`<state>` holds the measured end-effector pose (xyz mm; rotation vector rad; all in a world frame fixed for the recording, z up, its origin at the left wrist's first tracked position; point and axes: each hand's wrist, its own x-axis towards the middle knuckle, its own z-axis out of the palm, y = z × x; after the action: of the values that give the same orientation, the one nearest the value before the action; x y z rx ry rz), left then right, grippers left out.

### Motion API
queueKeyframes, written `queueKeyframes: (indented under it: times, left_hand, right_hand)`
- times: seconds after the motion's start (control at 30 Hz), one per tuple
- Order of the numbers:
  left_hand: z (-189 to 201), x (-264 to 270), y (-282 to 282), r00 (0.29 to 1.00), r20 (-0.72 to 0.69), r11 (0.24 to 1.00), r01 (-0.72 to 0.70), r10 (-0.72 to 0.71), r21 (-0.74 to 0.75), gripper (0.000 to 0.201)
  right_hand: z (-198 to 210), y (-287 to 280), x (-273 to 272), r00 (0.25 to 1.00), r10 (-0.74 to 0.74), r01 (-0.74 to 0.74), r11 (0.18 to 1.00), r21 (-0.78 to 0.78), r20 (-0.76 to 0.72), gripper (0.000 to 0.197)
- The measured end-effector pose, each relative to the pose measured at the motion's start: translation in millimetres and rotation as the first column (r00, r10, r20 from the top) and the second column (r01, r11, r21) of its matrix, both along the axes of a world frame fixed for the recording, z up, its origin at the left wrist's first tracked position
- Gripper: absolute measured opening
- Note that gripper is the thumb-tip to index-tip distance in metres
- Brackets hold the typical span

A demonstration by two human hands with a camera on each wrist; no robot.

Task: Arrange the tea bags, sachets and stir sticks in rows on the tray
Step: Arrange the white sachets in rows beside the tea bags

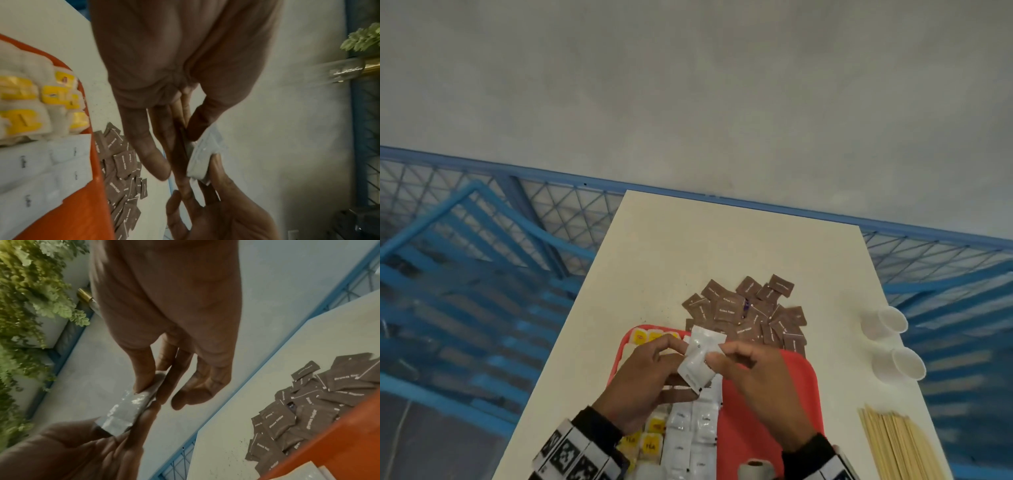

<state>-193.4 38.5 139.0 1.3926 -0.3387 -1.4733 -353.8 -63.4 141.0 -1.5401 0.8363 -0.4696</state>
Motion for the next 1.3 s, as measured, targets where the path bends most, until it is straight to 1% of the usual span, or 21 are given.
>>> queueKeyframes:
  times: [0.1, 0.13, 0.2, 0.23, 0.3, 0.37, 0.4, 0.5, 0.53, 0.6, 0.67, 0.73, 0.8, 0.87, 0.93, 1.0, 1.1, 1.17, 1.23, 1.3]
  left_hand:
    - [2, -1, 13, 0.982, -0.184, 0.999, -0.033, 0.035, 0.013, 0.022]
    - [2, -2, 17, 0.986, -0.168, 1.0, -0.024, 0.025, 0.005, 0.026]
    - [-2, -5, 24, 0.999, -0.022, 0.999, 0.026, -0.026, -0.028, 0.03]
    - [-4, -6, 27, 0.999, 0.04, 0.998, 0.039, -0.037, -0.048, 0.031]
    - [-10, -7, 33, 0.995, 0.102, 0.998, 0.028, -0.022, -0.059, 0.03]
    - [-13, -7, 38, 0.993, 0.118, 0.998, 0.019, -0.012, -0.056, 0.03]
    - [-14, -7, 40, 0.992, 0.123, 0.998, 0.026, -0.019, -0.051, 0.029]
    - [-16, -7, 45, 0.99, 0.13, 0.997, 0.066, -0.06, -0.044, 0.031]
    - [-17, -7, 45, 0.989, 0.128, 0.996, 0.08, -0.074, -0.046, 0.033]
    - [-16, -8, 48, 0.989, 0.129, 0.995, 0.083, -0.074, -0.059, 0.029]
    - [-16, -7, 52, 0.991, 0.132, 0.997, 0.026, -0.016, -0.072, 0.025]
    - [-20, -5, 58, 0.985, 0.158, 0.995, -0.056, 0.067, -0.078, 0.025]
    - [-26, -4, 62, 0.967, 0.221, 0.99, -0.11, 0.128, -0.093, 0.022]
    - [-30, -6, 60, 0.941, 0.304, 0.986, -0.122, 0.15, -0.111, 0.019]
    - [-31, -11, 54, 0.925, 0.344, 0.984, -0.128, 0.163, -0.123, 0.019]
    - [-27, -14, 47, 0.932, 0.323, 0.984, -0.131, 0.163, -0.119, 0.022]
    - [-23, -17, 40, 0.965, 0.217, 0.987, -0.133, 0.15, -0.091, 0.013]
    - [-25, -17, 38, 0.959, 0.244, 0.988, -0.127, 0.145, -0.09, 0.014]
    - [-27, -19, 37, 0.945, 0.289, 0.986, -0.126, 0.152, -0.109, 0.015]
    - [-30, -21, 38, 0.943, 0.294, 0.985, -0.129, 0.157, -0.112, 0.014]
  right_hand:
    - [-5, 9, -1, 0.999, 0.02, -0.02, 1.0, -0.002, -0.042, 0.008]
    - [-6, 12, -1, 0.998, 0.034, -0.035, 0.999, -0.002, -0.05, 0.008]
    - [-8, 18, -2, 0.997, 0.06, -0.058, 0.998, 0.03, -0.043, 0.01]
    - [-9, 20, -3, 0.998, 0.055, -0.053, 0.996, 0.07, -0.028, 0.011]
    - [-9, 24, -4, 1.0, -0.007, 0.005, 0.985, 0.171, 0.012, 0.017]
    - [-9, 25, -4, 0.994, -0.105, 0.092, 0.964, 0.25, 0.039, 0.025]
    - [-10, 25, -5, 0.991, -0.125, 0.11, 0.958, 0.263, 0.039, 0.025]
    - [-11, 27, -1, 0.999, -0.048, 0.052, 0.976, 0.21, -0.023, 0.02]
    - [-13, 28, 0, 0.998, -0.048, 0.054, 0.978, 0.201, -0.035, 0.019]
    - [-17, 26, -1, 0.994, -0.104, 0.109, 0.972, 0.207, -0.033, 0.016]
    - [-21, 25, -5, 0.986, -0.165, 0.165, 0.961, 0.224, -0.019, 0.014]
    - [-25, 25, -10, 0.98, -0.197, 0.195, 0.951, 0.241, -0.015, 0.012]
    - [-26, 25, -13, 0.981, -0.191, 0.189, 0.95, 0.249, -0.019, 0.012]
    - [-27, 26, -13, 0.986, -0.161, 0.163, 0.954, 0.252, -0.029, 0.016]
    - [-26, 28, -10, 0.99, -0.138, 0.141, 0.956, 0.257, -0.031, 0.019]
    - [-25, 30, -5, 0.989, -0.143, 0.146, 0.962, 0.233, -0.027, 0.018]
    - [-24, 28, -2, 0.985, -0.169, 0.172, 0.973, 0.153, -0.033, 0.015]
    - [-24, 27, -1, 0.988, -0.149, 0.153, 0.98, 0.125, -0.038, 0.014]
    - [-24, 28, -1, 0.993, -0.107, 0.112, 0.982, 0.153, -0.039, 0.019]
    - [-27, 30, -3, 0.996, -0.084, 0.091, 0.979, 0.18, -0.043, 0.024]
